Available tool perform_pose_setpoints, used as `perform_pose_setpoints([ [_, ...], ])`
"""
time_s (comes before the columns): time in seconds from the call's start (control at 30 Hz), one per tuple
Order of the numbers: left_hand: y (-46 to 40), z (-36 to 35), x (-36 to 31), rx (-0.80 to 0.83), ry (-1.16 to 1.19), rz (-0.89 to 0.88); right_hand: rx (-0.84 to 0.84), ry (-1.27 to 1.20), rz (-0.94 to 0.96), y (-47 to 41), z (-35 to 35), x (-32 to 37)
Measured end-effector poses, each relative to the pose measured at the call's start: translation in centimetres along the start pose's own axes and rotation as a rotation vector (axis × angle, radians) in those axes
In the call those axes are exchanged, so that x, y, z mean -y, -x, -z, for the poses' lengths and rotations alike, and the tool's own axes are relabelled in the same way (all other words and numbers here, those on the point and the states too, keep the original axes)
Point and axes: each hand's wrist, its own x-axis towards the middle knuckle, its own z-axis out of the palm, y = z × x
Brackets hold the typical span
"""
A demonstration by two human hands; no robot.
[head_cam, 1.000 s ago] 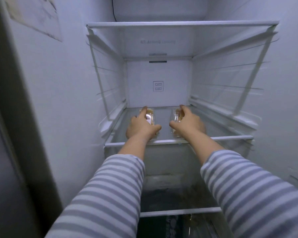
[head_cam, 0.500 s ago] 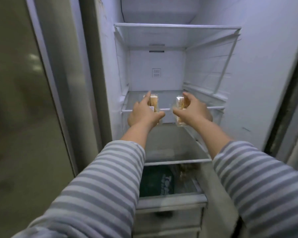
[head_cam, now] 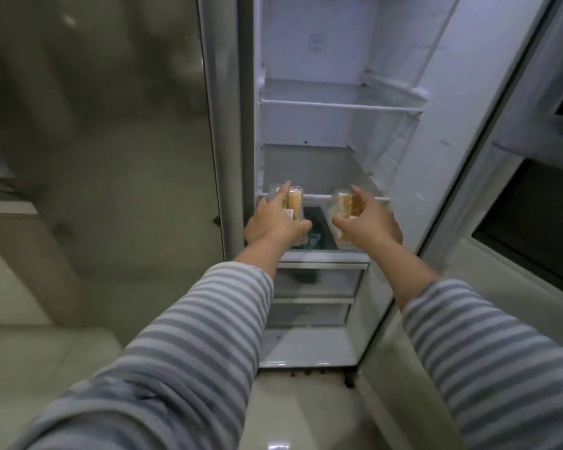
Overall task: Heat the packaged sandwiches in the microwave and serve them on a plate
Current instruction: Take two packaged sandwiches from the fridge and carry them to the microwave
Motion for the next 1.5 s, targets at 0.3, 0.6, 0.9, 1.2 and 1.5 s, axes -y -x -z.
perform_pose_setpoints([
  [0.3, 11.8, 2.8, 6.3, -0.089, -0.004, 0.245, 0.234, 0.056, 0.121, 10.0, -3.2, 0.3],
  [0.6, 20.0, 11.5, 16.2, -0.295, -0.019, 0.468, 0.478, 0.034, 0.322, 18.3, -11.2, 8.6],
  [0.9, 20.0, 24.1, 28.1, -0.471, -0.088, 0.595, 0.607, -0.092, 0.509, 23.5, -22.7, 22.9],
  [1.2, 14.8, 36.6, 38.9, -0.549, -0.147, 0.606, 0.586, -0.138, 0.599, 24.4, -33.5, 37.7],
  [1.5, 3.1, 44.9, 48.4, -0.571, -0.149, 0.561, 0.533, -0.118, 0.602, 19.3, -44.4, 49.4],
])
